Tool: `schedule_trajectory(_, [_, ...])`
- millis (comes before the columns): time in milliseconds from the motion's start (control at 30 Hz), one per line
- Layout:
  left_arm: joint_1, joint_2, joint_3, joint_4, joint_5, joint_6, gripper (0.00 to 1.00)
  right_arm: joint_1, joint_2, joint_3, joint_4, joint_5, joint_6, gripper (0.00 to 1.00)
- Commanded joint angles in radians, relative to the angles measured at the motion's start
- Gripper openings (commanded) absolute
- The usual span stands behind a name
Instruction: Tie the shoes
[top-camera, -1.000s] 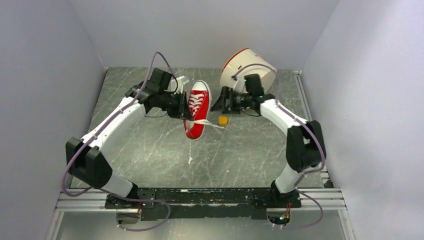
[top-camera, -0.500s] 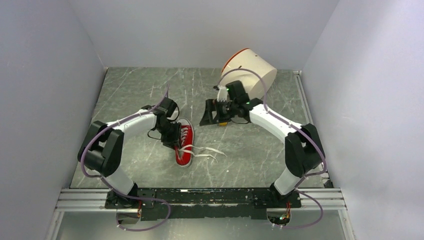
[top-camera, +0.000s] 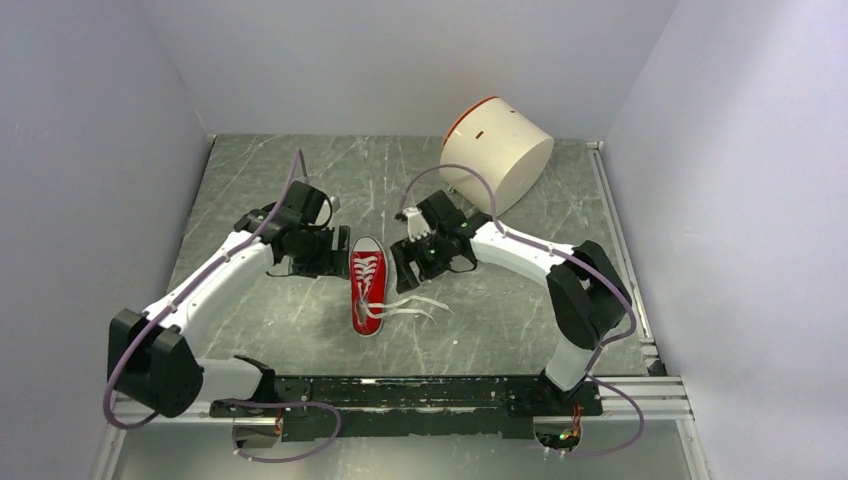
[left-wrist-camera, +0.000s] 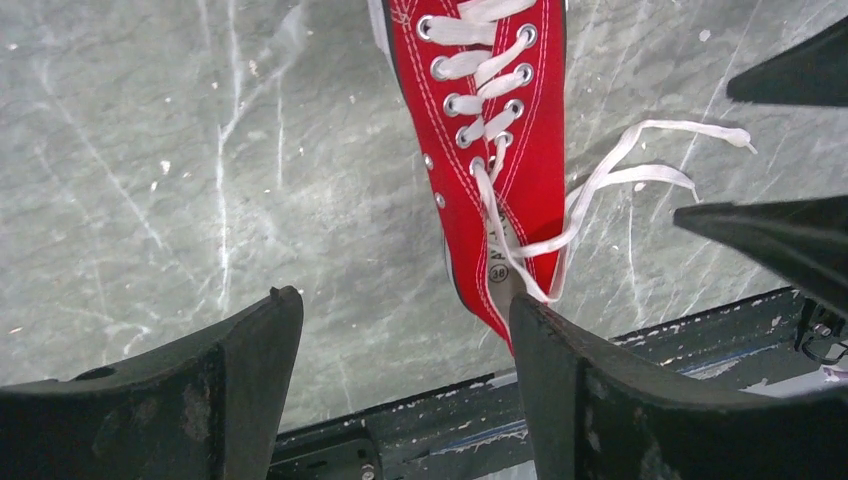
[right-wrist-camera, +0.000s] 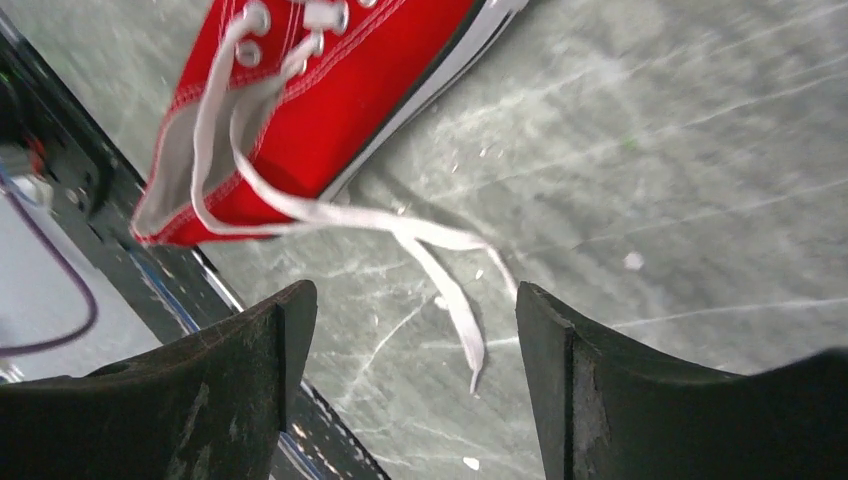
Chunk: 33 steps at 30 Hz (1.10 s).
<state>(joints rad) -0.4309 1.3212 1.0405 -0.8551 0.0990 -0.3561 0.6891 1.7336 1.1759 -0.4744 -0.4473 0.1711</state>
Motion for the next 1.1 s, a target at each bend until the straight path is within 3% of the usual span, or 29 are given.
schedule_trajectory(0, [0.014,-0.061,0.023,-0.069,-0.013,0.029,0.80,0.073,-0.060,-0.060,-0.062,0.118,-0.070,0.77])
schedule_trajectory(100, [0.014,-0.072,0.020,-0.073,0.018,0.032,0.83,0.121,-0.080,-0.076,-0.105,0.260,-0.068,0.77])
schedule_trajectory(267, [0.014,-0.097,0.010,-0.065,0.035,0.026,0.85,0.183,-0.092,-0.125,-0.076,0.288,-0.053,0.75])
schedule_trajectory(400, [0.014,-0.108,0.015,-0.073,0.048,0.026,0.85,0.242,-0.072,-0.141,-0.063,0.457,-0.024,0.70])
schedule_trajectory(533, [0.014,-0.122,0.027,-0.082,0.047,0.028,0.86,0.260,-0.069,-0.160,-0.019,0.490,0.011,0.66])
schedule_trajectory(800, [0.015,-0.146,0.081,-0.121,0.052,0.012,0.89,0.300,-0.022,-0.236,0.068,0.593,0.031,0.46])
schedule_trajectory(867, [0.014,-0.160,0.093,-0.125,0.047,0.003,0.90,0.308,-0.031,-0.258,0.082,0.588,0.022,0.33])
schedule_trajectory(967, [0.015,-0.173,0.114,-0.136,0.047,-0.003,0.90,0.322,-0.082,-0.264,0.085,0.564,0.018,0.03])
schedule_trajectory(1067, [0.015,-0.187,0.138,-0.130,0.052,-0.001,0.89,0.322,-0.176,-0.174,0.004,0.565,0.045,0.00])
